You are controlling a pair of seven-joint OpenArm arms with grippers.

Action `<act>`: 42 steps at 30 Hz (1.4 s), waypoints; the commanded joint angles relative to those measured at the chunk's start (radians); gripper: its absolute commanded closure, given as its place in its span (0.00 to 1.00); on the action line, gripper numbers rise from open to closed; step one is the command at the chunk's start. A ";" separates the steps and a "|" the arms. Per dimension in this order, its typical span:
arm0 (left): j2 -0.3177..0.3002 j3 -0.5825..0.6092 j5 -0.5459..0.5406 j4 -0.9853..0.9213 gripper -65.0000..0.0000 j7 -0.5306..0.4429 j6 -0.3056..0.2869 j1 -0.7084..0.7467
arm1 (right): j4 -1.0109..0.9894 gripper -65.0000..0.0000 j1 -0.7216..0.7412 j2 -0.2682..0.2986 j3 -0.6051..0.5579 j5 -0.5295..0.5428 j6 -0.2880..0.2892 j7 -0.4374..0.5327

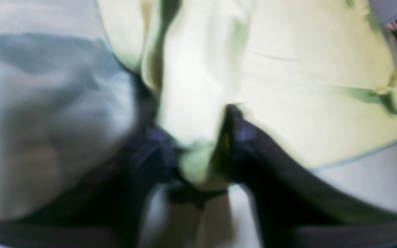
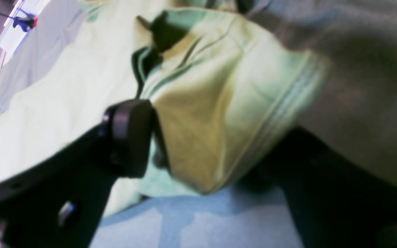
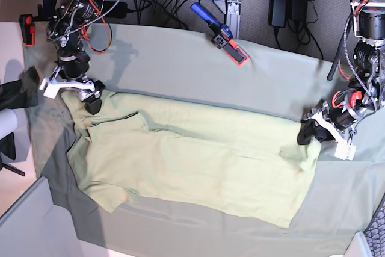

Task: Fold the T-shirt properly
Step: 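Pull the shirt back toward the collar side with both grippers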

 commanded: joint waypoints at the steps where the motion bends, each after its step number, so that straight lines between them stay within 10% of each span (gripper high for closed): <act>1: -0.008 0.000 0.025 0.006 0.90 0.023 0.014 -0.003 | 0.014 0.53 0.006 0.013 0.005 0.008 -0.008 0.030; 4: -0.009 0.000 0.025 0.006 1.00 0.024 -0.046 -0.003 | 0.014 1.00 0.006 0.014 0.005 0.008 -0.008 0.040; 6: -0.009 0.000 -0.004 0.006 1.00 0.034 -0.135 -0.003 | 0.014 1.00 0.006 0.014 0.005 0.008 -0.008 0.034; 14: -0.040 -0.006 -0.300 0.018 1.00 0.273 -0.142 0.025 | 0.024 1.00 -0.014 0.037 0.023 0.123 -0.006 -0.076; 25: -0.162 -0.039 -0.299 0.310 1.00 0.270 -0.142 0.261 | 0.101 1.00 -0.151 0.095 0.086 0.246 0.003 -0.150; 42: -0.177 -0.127 -0.310 0.462 1.00 0.271 -0.142 0.447 | 0.318 1.00 -0.387 0.100 0.102 0.262 0.003 -0.171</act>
